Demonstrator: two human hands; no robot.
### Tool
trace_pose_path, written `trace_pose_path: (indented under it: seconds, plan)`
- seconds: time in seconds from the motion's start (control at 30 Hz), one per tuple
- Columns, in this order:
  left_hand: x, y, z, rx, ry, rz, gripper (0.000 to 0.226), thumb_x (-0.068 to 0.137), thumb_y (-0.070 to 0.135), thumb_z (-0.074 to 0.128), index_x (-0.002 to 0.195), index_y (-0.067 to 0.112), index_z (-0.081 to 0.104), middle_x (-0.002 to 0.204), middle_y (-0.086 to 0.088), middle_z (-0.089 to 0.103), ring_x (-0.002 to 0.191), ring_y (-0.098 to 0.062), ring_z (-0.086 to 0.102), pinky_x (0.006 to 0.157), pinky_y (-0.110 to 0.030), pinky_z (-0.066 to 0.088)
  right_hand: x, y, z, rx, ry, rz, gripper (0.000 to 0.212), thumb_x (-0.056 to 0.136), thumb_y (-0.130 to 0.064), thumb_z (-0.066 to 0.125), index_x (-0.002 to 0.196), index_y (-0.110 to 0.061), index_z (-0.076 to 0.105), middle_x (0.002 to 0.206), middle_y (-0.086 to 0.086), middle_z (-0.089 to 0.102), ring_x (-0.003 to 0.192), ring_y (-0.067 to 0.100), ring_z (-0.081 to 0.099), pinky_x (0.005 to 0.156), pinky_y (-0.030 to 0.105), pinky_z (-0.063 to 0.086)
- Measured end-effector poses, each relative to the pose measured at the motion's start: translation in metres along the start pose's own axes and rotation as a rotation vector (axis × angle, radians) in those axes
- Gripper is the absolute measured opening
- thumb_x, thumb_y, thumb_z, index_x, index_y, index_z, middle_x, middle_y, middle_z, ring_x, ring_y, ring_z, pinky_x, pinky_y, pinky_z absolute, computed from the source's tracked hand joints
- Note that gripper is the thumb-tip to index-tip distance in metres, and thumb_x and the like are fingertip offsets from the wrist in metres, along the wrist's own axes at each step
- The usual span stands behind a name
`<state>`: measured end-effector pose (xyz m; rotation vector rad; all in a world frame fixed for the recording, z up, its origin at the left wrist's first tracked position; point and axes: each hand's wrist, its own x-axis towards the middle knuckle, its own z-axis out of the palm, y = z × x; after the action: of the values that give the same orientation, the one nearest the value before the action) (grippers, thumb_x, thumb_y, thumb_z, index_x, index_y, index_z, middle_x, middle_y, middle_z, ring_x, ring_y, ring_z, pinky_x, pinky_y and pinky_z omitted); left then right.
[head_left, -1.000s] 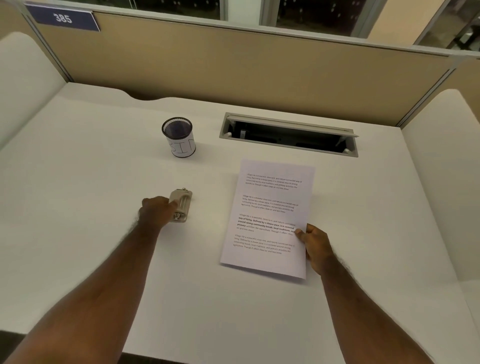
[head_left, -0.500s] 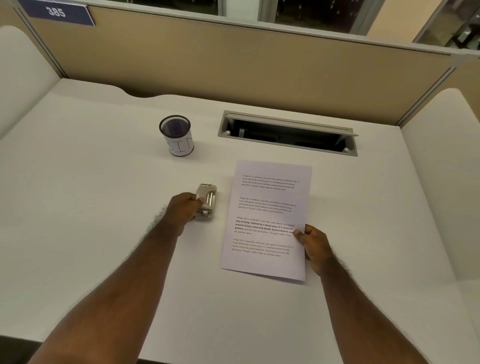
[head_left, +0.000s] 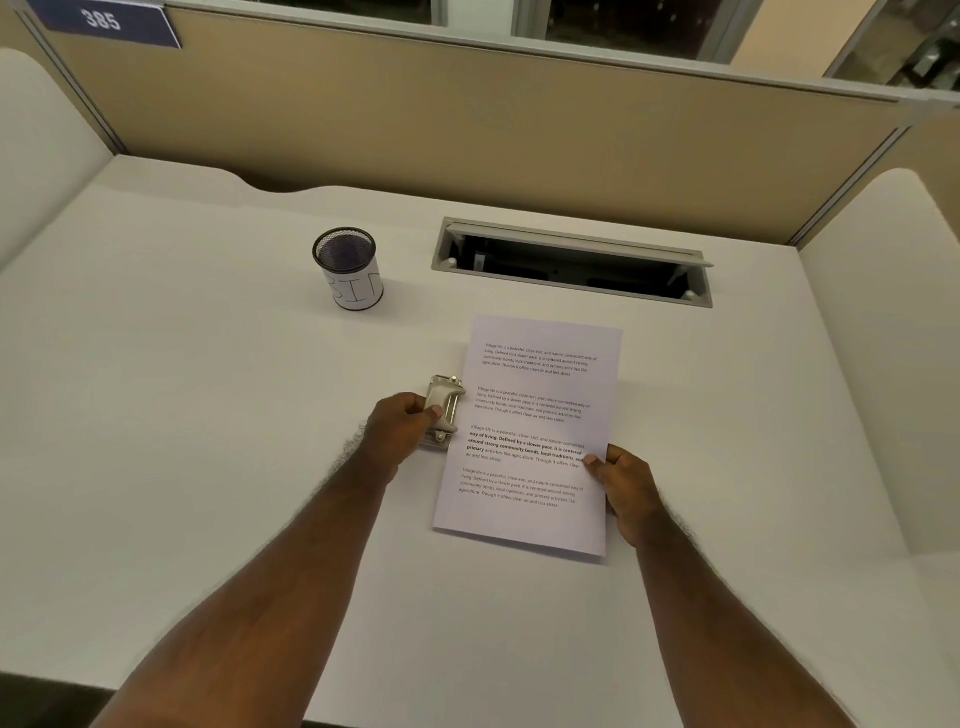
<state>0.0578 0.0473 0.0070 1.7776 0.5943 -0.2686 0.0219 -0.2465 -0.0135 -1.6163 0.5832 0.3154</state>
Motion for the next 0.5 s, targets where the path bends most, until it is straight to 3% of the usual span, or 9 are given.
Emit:
trace_pose_path:
  seconds: [0.17,0.27,0.37,0.5]
  plan:
    - [-0.005,0.003,0.008,-0.035,-0.023,-0.021,0.017,0.082,0.018,0.072,0.067,0.017,0.065,0.076,-0.007,0.066,0.075,-0.022,0.059,0.084,-0.050,0.055,0.004,0.004,-0.001,-0.011,-0.004,0.004,0.015,0.093,-0.008,0.058,0.102,-0.011,0.069,0.099,0.011,0.071,0.083,0.027,0.066,0.075,0.038,0.055]
    - [-0.008,0.006,0.015,-0.048,-0.037,-0.026,0.018,0.083,0.017,0.072,0.067,0.017,0.064,0.075,-0.007,0.066,0.074,-0.021,0.061,0.084,-0.053,0.057,0.004,0.004,-0.001,-0.009,-0.002,0.004,0.015,0.093,-0.008,0.058,0.102,-0.013,0.068,0.101,0.011,0.071,0.084,0.027,0.066,0.073,0.036,0.054]
    - [-0.007,0.006,0.020,-0.012,-0.027,-0.027,0.016,0.080,0.021,0.074,0.067,0.017,0.065,0.075,-0.006,0.067,0.073,-0.022,0.062,0.083,-0.055,0.057,0.004,0.004,-0.001,-0.007,-0.013,-0.006,0.016,0.093,-0.007,0.057,0.101,-0.015,0.068,0.102,0.012,0.071,0.085,0.028,0.066,0.080,0.042,0.056]
    - [-0.003,0.008,0.022,0.032,-0.011,-0.061,0.022,0.070,0.031,0.078,0.084,0.022,0.062,0.098,-0.010,0.071,0.090,-0.030,0.070,0.081,-0.052,0.058,0.005,0.004,-0.001,-0.009,-0.020,-0.005,0.017,0.093,-0.007,0.057,0.105,-0.010,0.068,0.102,0.012,0.071,0.086,0.027,0.066,0.082,0.043,0.055]
